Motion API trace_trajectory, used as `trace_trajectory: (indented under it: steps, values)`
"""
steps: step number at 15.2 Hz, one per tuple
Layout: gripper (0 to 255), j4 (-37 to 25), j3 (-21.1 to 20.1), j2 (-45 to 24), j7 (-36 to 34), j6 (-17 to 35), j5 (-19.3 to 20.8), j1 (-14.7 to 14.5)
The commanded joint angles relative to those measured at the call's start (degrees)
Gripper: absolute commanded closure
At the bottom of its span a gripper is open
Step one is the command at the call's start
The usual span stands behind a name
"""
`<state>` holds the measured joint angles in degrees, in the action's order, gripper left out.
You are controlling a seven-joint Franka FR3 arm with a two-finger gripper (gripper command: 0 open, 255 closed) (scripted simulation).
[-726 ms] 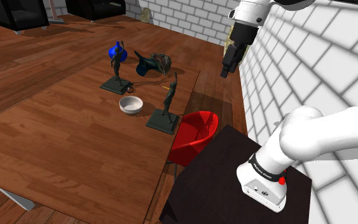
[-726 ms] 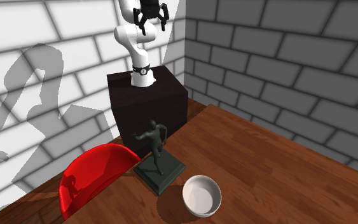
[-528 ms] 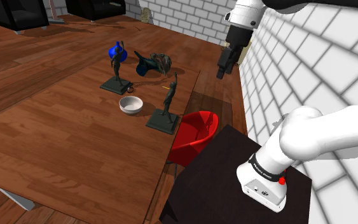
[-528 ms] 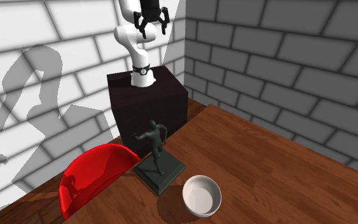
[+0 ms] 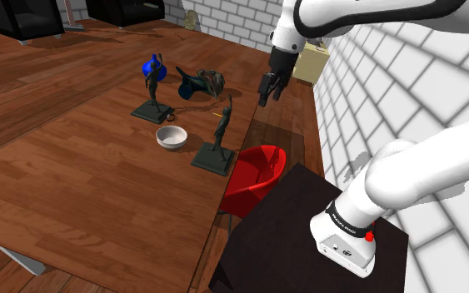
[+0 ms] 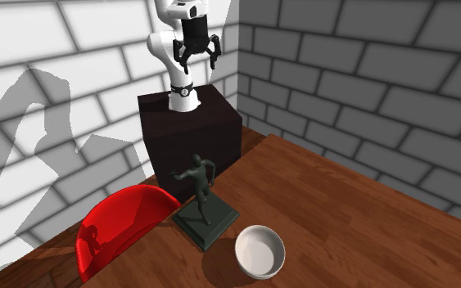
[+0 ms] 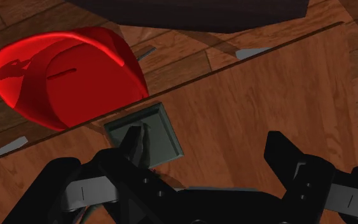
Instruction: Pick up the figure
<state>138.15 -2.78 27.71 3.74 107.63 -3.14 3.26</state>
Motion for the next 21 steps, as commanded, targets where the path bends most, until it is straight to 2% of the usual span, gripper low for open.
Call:
trace_trajectory:
  steps: [1,11,21]
  values:
    - [0,-1.43,-0.27,-4.45,-0.62,3.49,0.83,0.5]
    - [0,-11.27,-0.09,-25.22,-4.05,16.13,6.36,2.92]
    - [0,-27.47,1.92,-45.3,-7.64,21.62,11.68,3.79]
